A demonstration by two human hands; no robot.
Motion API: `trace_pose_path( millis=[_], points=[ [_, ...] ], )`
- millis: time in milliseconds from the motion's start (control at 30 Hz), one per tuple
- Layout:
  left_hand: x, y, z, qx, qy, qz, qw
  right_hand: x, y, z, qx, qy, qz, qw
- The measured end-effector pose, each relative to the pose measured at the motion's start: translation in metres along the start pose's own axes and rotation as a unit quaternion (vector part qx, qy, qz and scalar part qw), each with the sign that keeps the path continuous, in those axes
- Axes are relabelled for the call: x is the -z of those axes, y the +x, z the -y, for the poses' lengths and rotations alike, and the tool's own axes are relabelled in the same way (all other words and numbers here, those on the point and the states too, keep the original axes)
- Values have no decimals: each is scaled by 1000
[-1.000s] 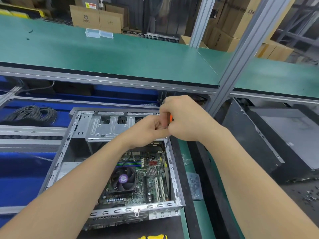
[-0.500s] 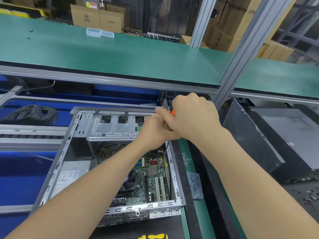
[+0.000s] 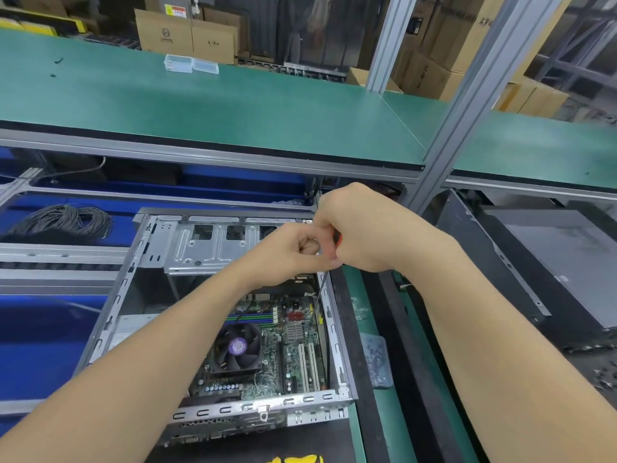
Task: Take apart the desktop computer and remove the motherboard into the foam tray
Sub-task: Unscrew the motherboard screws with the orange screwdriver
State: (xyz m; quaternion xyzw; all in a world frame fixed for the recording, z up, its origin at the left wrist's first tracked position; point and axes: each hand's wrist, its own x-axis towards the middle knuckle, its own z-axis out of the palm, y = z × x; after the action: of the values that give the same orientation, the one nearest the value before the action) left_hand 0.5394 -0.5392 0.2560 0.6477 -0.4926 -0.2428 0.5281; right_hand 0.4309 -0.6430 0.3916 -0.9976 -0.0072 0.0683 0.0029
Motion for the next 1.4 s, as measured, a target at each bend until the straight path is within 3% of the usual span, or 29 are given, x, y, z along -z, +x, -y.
trace_pose_path(
  millis=[200, 333, 433, 533, 633, 800, 967, 1267, 1400],
  points=[
    [15, 1, -9, 54, -27, 97, 993, -4, 1, 1, 9, 92, -16, 996],
    [13, 2, -5, 43, -8, 46, 998, -12, 1, -3, 20, 110, -49, 993],
    [7, 4, -2, 41, 1, -2, 999, -21, 0, -3, 12, 80, -120, 989],
    [-3, 9, 1, 30, -17, -44, 998, -29, 1, -2, -40, -56, -193, 979],
    [-16, 16, 6, 39, -7, -100, 994, -30, 2, 1, -119, -76, -218, 966],
    [-30, 18, 12, 62, 17, -151, 986, -27, 6, -1, -138, -26, -157, 978],
    [-23, 6, 9, 13, -31, -66, 997, -17, -1, -6, -93, 38, -105, 989],
    [8, -3, -5, 28, -46, 78, 996, -8, -6, 1, 25, 78, -17, 996],
    [8, -2, -8, 2, -24, 44, 999, -15, -4, 0, 41, 95, -47, 993]
  ],
)
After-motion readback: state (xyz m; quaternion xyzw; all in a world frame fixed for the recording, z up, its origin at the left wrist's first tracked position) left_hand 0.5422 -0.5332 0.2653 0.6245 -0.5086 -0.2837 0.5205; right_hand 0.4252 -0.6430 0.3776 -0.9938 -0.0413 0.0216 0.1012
